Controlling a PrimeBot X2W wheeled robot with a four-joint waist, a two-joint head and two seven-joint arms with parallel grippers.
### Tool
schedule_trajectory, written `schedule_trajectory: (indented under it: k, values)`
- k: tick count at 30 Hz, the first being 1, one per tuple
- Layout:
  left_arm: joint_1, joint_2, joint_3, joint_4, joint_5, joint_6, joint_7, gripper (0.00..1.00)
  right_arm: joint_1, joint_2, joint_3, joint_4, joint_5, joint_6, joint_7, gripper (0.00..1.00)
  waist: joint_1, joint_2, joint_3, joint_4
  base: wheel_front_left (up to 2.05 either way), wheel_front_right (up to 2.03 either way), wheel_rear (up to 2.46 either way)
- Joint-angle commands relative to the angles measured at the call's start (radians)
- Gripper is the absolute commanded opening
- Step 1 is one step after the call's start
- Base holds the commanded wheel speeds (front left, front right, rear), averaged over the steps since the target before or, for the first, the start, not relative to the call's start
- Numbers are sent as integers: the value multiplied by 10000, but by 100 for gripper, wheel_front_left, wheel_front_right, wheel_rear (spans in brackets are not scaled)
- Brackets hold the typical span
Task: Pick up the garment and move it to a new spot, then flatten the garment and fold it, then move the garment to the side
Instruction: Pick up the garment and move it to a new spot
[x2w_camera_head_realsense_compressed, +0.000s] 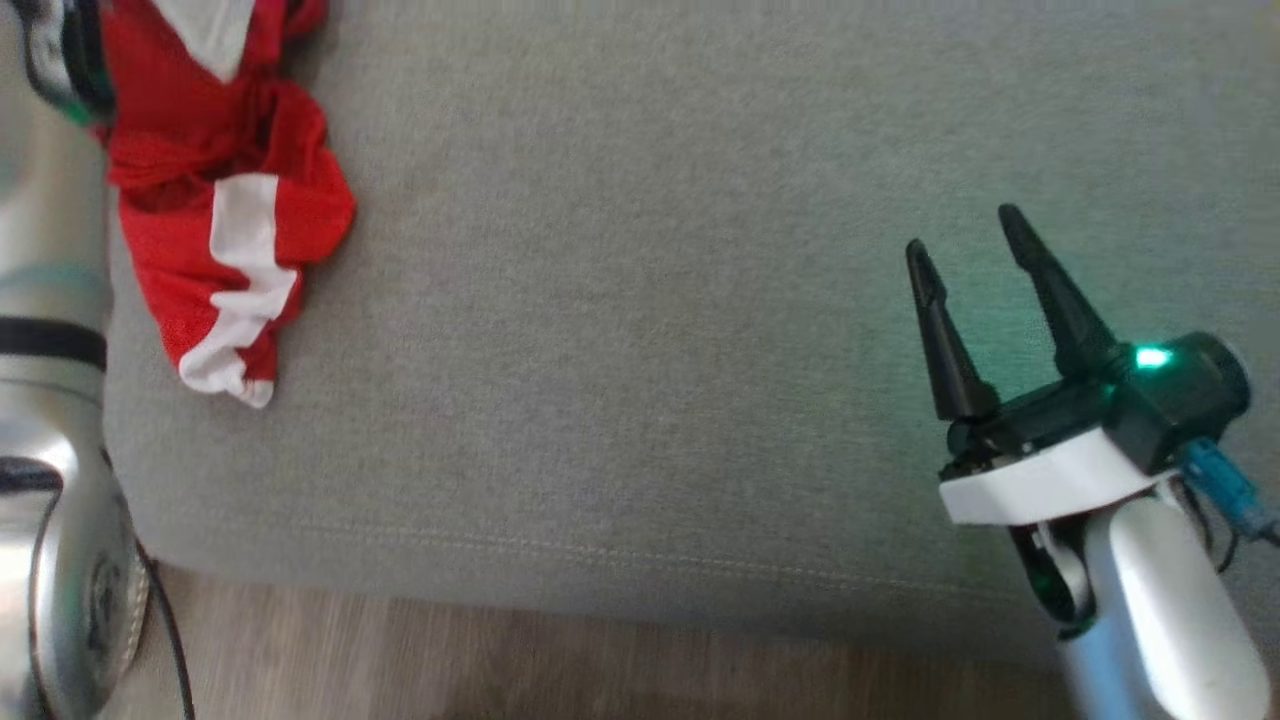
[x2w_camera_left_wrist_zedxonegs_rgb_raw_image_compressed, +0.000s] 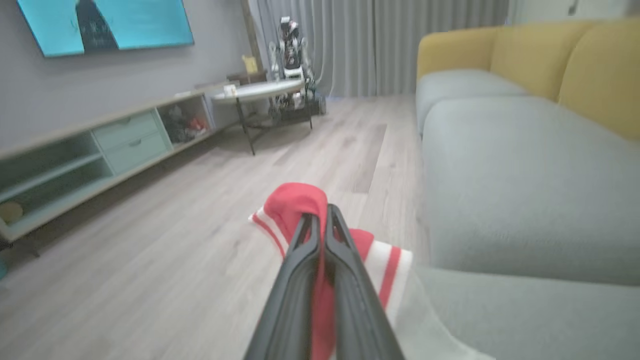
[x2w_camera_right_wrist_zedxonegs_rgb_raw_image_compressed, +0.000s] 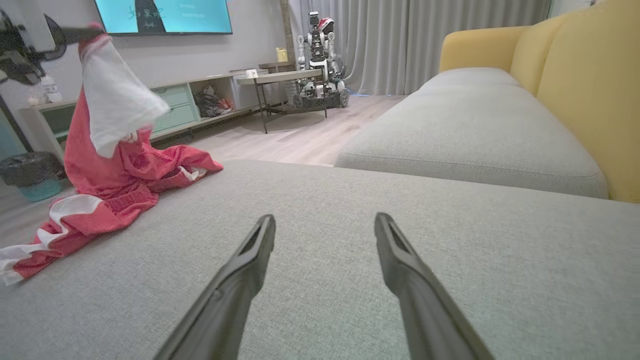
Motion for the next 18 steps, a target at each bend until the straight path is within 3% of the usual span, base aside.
schedule_trajectory:
  k: [1,8,18]
  values:
    - [-731,544,-9,-669,141,-70,-158,0,263,191,269,-208,61,-2,-65,100,-1,0,-537,-399,0,0,0]
    - [-1357,212,-403,-2393,-19,-672,413,0,488,633,551,82,252,-2,-65,100,-1,0,-1855,-1976,0,0,0]
    - [-1795,-391,-561,-3676,-700,-1151,1599,0,765,673,985,55,1181,-2,-65,100,-1,0,-2580,-4737,0,0,0]
